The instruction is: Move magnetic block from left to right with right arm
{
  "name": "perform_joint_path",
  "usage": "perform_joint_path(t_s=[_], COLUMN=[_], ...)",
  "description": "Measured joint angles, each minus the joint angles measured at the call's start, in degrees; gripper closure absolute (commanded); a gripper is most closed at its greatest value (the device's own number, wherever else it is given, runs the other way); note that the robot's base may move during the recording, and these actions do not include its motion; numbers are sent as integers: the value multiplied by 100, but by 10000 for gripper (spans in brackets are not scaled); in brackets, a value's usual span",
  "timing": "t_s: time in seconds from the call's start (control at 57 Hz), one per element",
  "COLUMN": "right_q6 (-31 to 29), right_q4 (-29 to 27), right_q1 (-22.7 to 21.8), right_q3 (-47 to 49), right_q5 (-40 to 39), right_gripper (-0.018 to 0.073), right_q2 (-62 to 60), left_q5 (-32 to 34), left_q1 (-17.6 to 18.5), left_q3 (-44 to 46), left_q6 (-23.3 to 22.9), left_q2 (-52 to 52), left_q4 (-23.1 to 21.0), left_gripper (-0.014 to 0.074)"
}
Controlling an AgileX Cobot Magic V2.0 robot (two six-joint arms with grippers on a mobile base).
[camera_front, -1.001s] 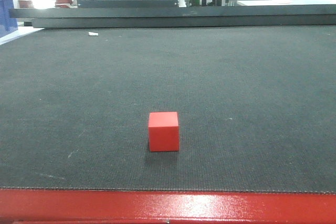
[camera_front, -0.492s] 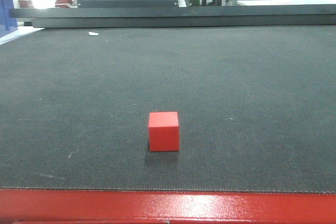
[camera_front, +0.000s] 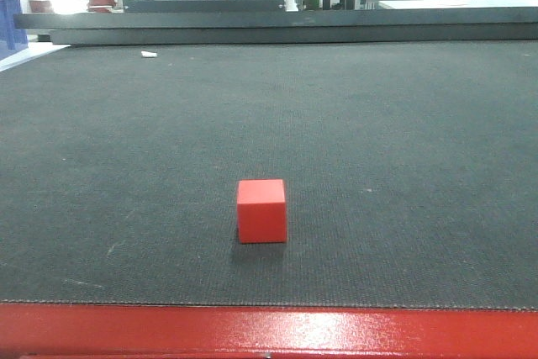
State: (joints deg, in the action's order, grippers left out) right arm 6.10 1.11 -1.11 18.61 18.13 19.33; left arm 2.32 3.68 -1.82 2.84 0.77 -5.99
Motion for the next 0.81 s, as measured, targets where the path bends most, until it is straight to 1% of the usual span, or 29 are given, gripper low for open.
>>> perform_joint_path(t_s=[0.176, 0.211, 0.263, 0.316, 0.351, 0.386, 0.421, 0.439, 0.456, 0.474, 0.562, 0.685, 0.808], right_q6=[43, 131, 309, 530, 653, 843, 972, 1076, 1145, 1261, 1755, 2326, 2591], right_q4=[12, 51, 137, 242, 325, 392, 447, 470, 472, 482, 508, 521, 521], right_q1=[47, 97, 207, 372, 481, 667, 796, 894, 959, 1024, 1448, 1976, 2449], right_q3=[663, 791, 969, 1143, 1243, 1396, 1495, 1571, 1624, 1681, 2072, 2750, 3409], right_q5=[643, 813, 1098, 1338, 1463, 1636, 1725, 1793, 1833, 1876, 2187, 2854, 3516], right_gripper=[498, 485, 429, 323, 224, 95, 12, -44, -78, -93, -62, -63, -62], right_q2=[1363, 1644, 2023, 2426, 2612, 2891, 3067, 3191, 3273, 3354, 3840, 4545, 5208], left_q5=[0, 0, 0, 0, 0, 0, 0, 0, 0, 0, 0, 0, 0], left_q1=[0, 0, 0, 0, 0, 0, 0, 0, 0, 0, 0, 0, 0], left_q3=[0, 0, 0, 0, 0, 0, 0, 0, 0, 0, 0, 0, 0], left_q6=[0, 0, 0, 0, 0, 0, 0, 0, 0, 0, 0, 0, 0], left_q2=[0, 0, 0, 0, 0, 0, 0, 0, 0, 0, 0, 0, 0], left_q4=[0, 0, 0, 0, 0, 0, 0, 0, 0, 0, 0, 0, 0], left_gripper=[722, 722, 722, 722, 722, 722, 722, 722, 722, 722, 722, 722, 722])
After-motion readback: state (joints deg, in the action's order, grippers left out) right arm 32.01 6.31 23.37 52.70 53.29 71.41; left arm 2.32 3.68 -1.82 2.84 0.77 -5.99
